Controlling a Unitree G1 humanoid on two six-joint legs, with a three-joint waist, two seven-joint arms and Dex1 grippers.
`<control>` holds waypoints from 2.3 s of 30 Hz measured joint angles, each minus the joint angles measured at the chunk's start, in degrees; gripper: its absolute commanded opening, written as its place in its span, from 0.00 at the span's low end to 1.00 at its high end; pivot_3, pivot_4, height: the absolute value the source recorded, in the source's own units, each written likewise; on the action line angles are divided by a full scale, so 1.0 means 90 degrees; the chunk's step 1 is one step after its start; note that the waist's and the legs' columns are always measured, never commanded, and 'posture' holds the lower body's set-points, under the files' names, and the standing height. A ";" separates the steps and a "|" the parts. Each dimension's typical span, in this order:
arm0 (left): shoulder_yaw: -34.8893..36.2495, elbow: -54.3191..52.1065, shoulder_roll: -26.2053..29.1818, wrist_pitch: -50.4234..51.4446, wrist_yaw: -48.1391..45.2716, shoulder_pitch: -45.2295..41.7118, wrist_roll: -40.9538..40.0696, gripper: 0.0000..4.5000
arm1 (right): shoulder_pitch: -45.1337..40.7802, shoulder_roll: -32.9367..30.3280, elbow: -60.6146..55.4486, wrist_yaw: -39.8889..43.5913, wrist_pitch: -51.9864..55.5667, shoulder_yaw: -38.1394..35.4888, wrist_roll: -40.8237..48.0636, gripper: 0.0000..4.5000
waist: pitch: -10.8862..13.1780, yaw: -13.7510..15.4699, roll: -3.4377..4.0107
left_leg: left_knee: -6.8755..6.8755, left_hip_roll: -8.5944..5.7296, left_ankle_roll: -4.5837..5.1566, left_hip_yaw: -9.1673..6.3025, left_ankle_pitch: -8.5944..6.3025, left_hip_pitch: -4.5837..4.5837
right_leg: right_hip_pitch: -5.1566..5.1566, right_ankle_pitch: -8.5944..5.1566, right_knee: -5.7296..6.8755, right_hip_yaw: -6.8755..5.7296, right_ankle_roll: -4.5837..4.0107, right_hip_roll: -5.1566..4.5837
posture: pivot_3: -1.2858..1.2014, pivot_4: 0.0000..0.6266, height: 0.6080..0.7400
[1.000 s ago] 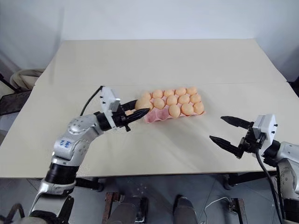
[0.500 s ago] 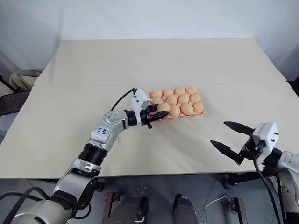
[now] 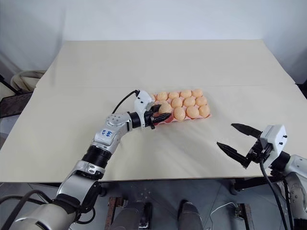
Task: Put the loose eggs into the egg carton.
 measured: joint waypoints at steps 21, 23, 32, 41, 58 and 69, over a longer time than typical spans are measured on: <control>0.0742 -0.2994 0.0222 -0.0277 0.1301 0.2002 0.0314 0.99 | -0.0215 -0.0061 0.0133 0.0042 0.0122 0.0233 -0.0025 1.00 | -0.0001 -0.0023 0.0001 | 0.0004 0.0004 -0.0002 0.0004 -0.0001 0.0006 | 0.0000 0.0002 0.0006 0.0013 -0.0004 0.0001 | 0.52 0.24 1.00; 0.0846 -0.3239 0.0204 -0.0366 0.1653 0.2389 0.0454 0.99 | -0.0370 -0.0124 0.0214 0.0066 0.0166 0.0271 -0.0027 1.00 | -0.0001 -0.0022 0.0001 | 0.0005 0.0007 -0.0001 0.0005 0.0000 0.0007 | 0.0000 0.0005 0.0000 0.0013 -0.0007 0.0001 | 0.52 0.24 1.00; 0.0794 -0.4098 0.0177 -0.0493 0.2111 0.3822 0.0637 0.99 | -0.0872 -0.0231 0.0609 0.0306 0.0193 0.0534 -0.0100 1.00 | -0.0001 0.0014 0.0001 | 0.0012 0.0012 0.0004 0.0007 -0.0003 0.0007 | -0.0001 0.0008 -0.0013 0.0014 -0.0013 -0.0002 | 0.52 0.24 1.00; 0.0940 -0.4230 -0.0106 -0.0431 0.2687 0.3845 0.0647 0.99 | -0.1088 -0.0263 0.0807 0.0452 0.0237 0.0697 -0.0156 1.00 | -0.0001 -0.0004 0.0002 | 0.0011 0.0023 0.0009 0.0014 -0.0008 0.0008 | -0.0003 0.0011 -0.0013 0.0016 -0.0018 0.0009 | 0.52 0.24 1.00; 0.1579 -0.5775 0.0149 -0.0553 0.2188 0.6026 -0.0157 0.99 | -0.0899 -0.0428 0.0653 0.0538 0.0393 0.0494 -0.0095 1.00 | -0.0002 -0.0037 0.0004 | 0.0016 0.0076 0.0031 0.0045 -0.0057 0.0009 | -0.0003 0.0028 -0.0069 0.0018 -0.0056 0.0009 | 0.52 0.24 1.00; 0.1846 -0.5754 0.0146 -0.1393 0.1832 0.6653 -0.0538 0.99 | -0.1272 -0.0430 0.0880 0.0702 0.0428 0.0708 -0.0155 1.00 | -0.0004 -0.0050 0.0006 | 0.0016 0.0104 0.0027 0.0057 -0.0057 0.0010 | -0.0010 0.0037 -0.0072 0.0017 -0.0086 0.0027 | 0.52 0.24 1.00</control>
